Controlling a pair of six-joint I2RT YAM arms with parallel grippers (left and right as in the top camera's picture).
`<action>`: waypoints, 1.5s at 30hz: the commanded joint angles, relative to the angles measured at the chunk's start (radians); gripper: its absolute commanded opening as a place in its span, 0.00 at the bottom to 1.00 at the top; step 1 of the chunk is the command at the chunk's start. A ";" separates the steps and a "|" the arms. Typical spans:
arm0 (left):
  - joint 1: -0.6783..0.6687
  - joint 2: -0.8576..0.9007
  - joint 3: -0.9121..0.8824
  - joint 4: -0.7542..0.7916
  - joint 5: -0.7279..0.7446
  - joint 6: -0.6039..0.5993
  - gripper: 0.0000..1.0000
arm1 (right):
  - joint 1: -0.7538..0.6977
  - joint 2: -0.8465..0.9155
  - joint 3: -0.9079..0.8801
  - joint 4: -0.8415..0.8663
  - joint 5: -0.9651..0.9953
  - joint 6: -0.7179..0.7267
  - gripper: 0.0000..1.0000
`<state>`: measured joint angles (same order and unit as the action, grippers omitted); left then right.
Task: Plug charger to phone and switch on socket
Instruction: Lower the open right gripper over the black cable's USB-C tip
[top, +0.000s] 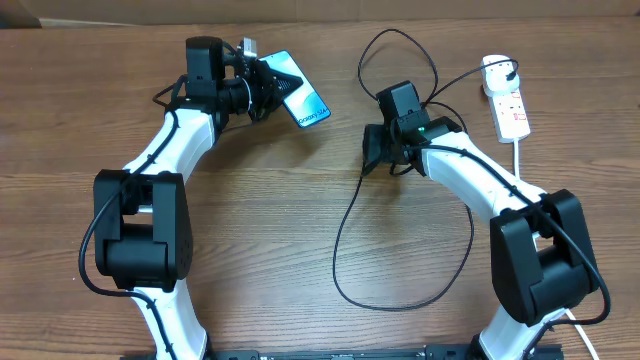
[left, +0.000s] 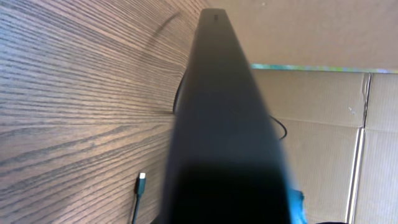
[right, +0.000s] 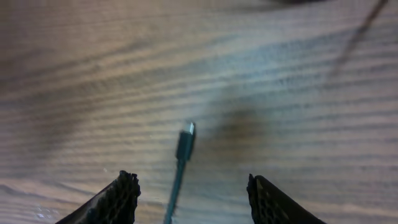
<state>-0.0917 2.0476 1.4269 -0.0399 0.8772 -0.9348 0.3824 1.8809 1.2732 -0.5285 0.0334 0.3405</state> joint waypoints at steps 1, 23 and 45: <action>-0.006 -0.008 0.016 0.001 0.006 0.035 0.04 | 0.016 0.019 0.023 0.017 0.011 0.004 0.57; -0.006 -0.008 0.016 -0.001 0.006 0.042 0.04 | 0.029 0.126 0.023 0.026 0.031 0.006 0.47; -0.006 -0.008 0.016 -0.001 0.005 0.042 0.04 | 0.039 0.140 0.022 0.012 -0.013 -0.019 0.42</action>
<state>-0.0917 2.0476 1.4269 -0.0460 0.8772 -0.9127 0.4149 2.0075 1.2743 -0.5171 0.0483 0.3202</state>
